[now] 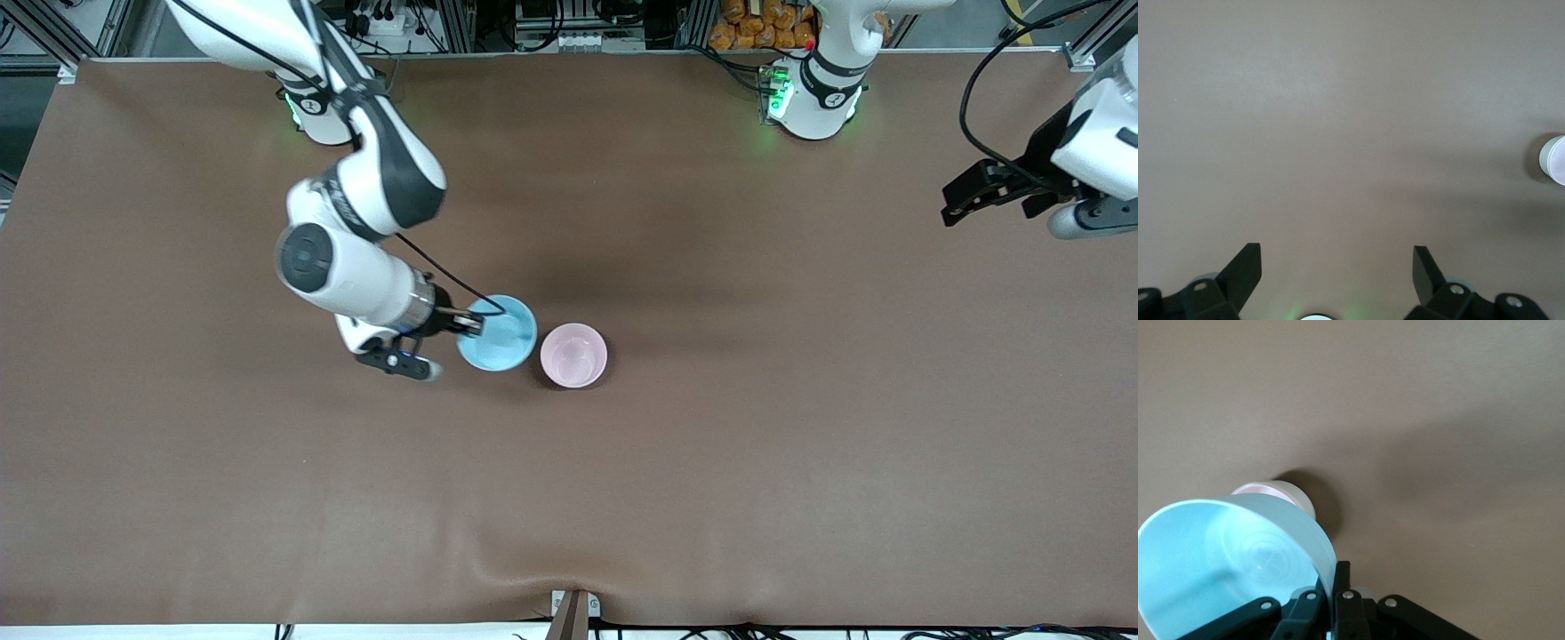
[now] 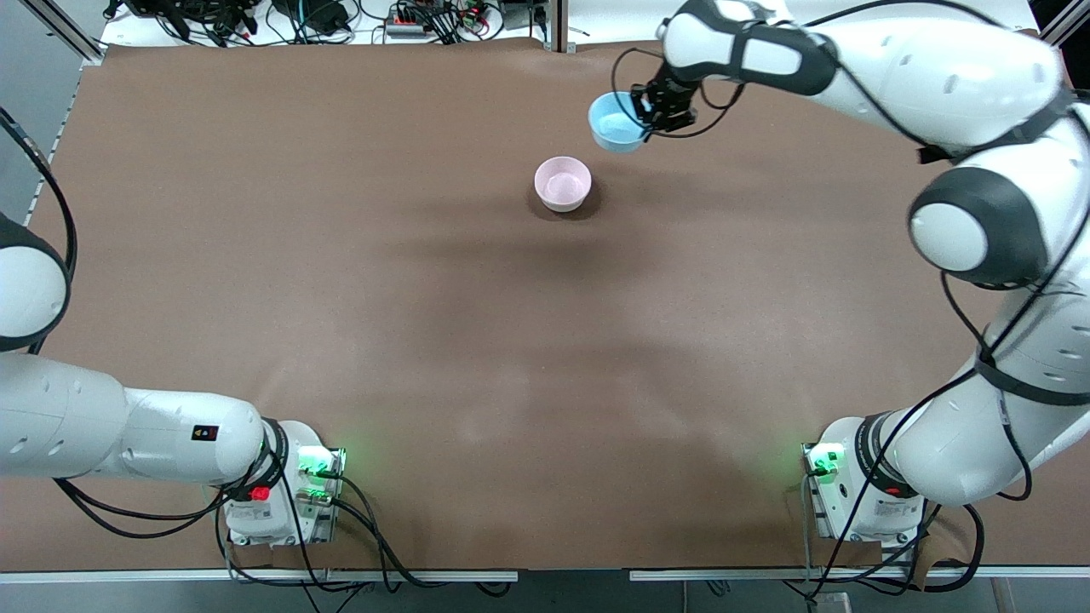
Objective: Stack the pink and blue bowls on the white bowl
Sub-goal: 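Carry the blue bowl with the right gripper toward the stacked bowls, then lower the blue bowl into the pink bowl and open the right gripper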
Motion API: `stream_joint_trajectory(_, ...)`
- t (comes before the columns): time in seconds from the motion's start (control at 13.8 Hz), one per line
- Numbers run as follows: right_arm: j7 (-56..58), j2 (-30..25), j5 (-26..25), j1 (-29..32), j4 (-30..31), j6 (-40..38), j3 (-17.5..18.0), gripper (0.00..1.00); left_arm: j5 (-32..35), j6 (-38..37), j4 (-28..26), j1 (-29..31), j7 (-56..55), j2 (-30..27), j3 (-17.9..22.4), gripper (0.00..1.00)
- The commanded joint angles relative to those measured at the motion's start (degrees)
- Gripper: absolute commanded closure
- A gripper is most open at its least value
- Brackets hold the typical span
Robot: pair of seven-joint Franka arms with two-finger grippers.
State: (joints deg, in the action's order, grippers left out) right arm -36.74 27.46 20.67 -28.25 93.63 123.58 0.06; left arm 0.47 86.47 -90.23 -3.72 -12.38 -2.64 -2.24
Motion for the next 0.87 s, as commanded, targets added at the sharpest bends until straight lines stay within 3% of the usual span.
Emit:
stream_joint_trajectory(0.0,-6.5,5.4,0.7,-2.2,-3.9,6.0,-0.8,1.00,1.2,0.9,-1.1,1.7,0.9,-1.8,0.7,0.00)
stream_joint_trajectory(0.36,-14.0,8.8,0.7,-6.7,-3.1,8.8,-0.8,1.00,0.7,1.5,-0.8,2.2,1.0,-1.1,0.5,0.00)
stream_joint_trajectory(0.8,-15.1,9.9,0.7,-10.2,0.0,15.0,-0.8,1.00,1.1,1.9,0.2,2.3,1.9,-1.1,0.7,0.00)
